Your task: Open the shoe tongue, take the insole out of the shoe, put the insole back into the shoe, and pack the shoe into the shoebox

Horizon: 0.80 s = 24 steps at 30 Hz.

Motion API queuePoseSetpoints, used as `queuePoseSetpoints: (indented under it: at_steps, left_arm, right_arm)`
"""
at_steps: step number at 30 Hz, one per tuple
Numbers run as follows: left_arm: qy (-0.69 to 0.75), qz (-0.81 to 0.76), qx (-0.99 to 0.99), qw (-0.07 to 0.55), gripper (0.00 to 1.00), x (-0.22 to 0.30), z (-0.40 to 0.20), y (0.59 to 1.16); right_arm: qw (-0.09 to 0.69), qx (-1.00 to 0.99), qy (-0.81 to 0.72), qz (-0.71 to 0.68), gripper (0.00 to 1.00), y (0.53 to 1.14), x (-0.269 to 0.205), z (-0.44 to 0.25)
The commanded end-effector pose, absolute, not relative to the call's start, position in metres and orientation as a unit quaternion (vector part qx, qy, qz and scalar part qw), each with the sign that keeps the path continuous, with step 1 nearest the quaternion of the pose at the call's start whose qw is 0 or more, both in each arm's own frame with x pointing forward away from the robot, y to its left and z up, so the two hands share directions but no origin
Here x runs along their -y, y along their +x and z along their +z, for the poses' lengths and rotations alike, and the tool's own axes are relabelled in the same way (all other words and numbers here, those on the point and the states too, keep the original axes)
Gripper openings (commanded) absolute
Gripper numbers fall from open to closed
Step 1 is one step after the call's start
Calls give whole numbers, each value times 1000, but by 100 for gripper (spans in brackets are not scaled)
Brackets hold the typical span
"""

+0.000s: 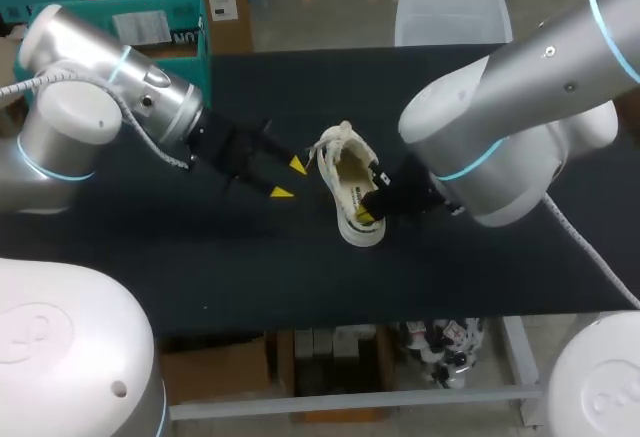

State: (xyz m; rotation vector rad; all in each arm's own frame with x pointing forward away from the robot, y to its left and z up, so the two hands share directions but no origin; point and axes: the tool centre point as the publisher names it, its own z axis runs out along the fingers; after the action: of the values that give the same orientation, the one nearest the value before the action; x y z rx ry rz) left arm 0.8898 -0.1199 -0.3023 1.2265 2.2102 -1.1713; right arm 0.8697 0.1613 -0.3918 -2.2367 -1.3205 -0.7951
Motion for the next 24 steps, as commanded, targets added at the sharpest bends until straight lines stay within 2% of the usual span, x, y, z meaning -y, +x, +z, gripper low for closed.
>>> queuePoseSetpoints:
  at_steps: [1,6,16,18,20,21,22,24]
  left_arm:
    - [430,-416,-781,179,45,116,-304,888]
    - [424,-417,-785,176,45,112,-305,888]
    - [414,-419,-791,167,45,108,-301,886]
    - [414,-418,-791,165,45,107,-300,886]
    - [411,-418,-793,163,46,104,-298,886]
    - [411,-418,-794,163,46,104,-298,886]
    - [408,-418,-795,162,46,103,-297,886]
    - [406,-417,-797,159,46,103,-297,886]
  right_arm:
    - [198,479,-810,-273,0,876,-170,-405]
    - [200,478,-811,-273,0,876,-170,-410]
    - [196,481,-793,-319,2,872,-163,-367]
    - [201,480,-788,-330,16,872,-160,-360]
    - [206,481,-779,-345,42,871,-155,-349]
    - [207,483,-776,-349,49,871,-154,-346]
    - [221,483,-768,-358,80,871,-151,-341]
    - [221,490,-758,-370,100,871,-146,-331]
